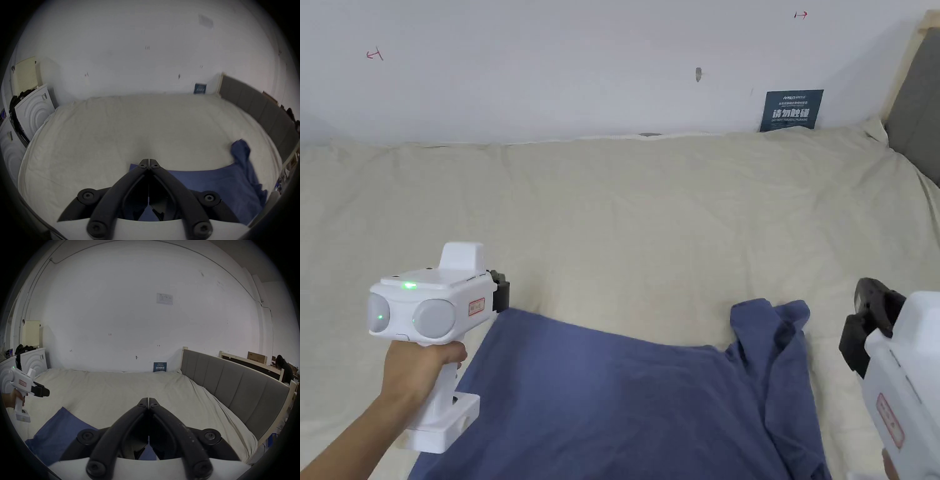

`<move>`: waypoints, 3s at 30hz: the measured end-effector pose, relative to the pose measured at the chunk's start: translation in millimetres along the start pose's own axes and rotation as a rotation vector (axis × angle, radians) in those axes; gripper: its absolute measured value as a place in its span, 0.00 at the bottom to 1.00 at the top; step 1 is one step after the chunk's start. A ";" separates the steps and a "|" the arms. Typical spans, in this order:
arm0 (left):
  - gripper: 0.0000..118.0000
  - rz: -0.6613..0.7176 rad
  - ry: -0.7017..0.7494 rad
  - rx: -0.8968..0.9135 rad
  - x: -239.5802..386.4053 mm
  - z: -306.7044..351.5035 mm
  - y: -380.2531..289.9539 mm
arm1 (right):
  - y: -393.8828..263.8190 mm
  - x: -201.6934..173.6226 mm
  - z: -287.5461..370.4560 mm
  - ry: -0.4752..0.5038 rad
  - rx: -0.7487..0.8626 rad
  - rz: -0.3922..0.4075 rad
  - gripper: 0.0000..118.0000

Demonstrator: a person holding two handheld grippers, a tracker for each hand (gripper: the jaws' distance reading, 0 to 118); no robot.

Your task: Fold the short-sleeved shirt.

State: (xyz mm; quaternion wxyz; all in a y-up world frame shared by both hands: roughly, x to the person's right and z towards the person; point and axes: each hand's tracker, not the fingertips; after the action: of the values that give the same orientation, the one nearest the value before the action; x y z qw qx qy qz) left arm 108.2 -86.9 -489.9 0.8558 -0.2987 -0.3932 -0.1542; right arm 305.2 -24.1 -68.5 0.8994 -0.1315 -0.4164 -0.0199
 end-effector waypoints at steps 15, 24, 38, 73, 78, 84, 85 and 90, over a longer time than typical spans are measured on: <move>0.54 0.068 0.073 -0.342 -22.9 -144.5 -38.0 | -39.9 5.3 -76.4 -0.039 -0.190 0.019 0.01; 0.02 0.104 0.024 -0.189 -17.8 -104.4 -24.8 | -74.7 18.0 -142.9 0.003 -0.504 -0.061 0.72; 0.02 0.184 -0.065 -0.045 -22.4 0.5 -10.3 | -135.5 3.5 -202.2 0.031 -0.782 -0.183 0.11; 0.02 0.287 0.179 0.645 -102.0 214.3 280.9 | 331.4 22.2 -132.7 0.175 0.235 -0.023 0.03; 0.02 0.255 0.204 0.646 -101.9 184.7 281.1 | 342.8 18.5 -157.0 0.194 0.254 -0.061 0.03; 0.02 0.184 0.215 0.515 -99.9 111.3 232.6 | 288.1 12.2 -191.1 0.211 0.198 -0.065 0.03; 0.02 0.183 0.209 0.479 -99.3 97.4 220.0 | 273.3 12.5 -198.2 0.221 0.161 -0.066 0.03; 0.02 0.172 0.184 0.353 -92.7 45.4 154.3 | 190.6 17.1 -224.1 0.237 0.021 -0.096 0.03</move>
State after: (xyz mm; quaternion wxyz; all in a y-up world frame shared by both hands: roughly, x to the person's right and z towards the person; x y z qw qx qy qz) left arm 99.2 63.9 -597.8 0.9371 -0.1614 -0.3074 -0.0362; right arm 510.7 104.4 -236.2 0.9417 -0.0987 -0.3131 -0.0742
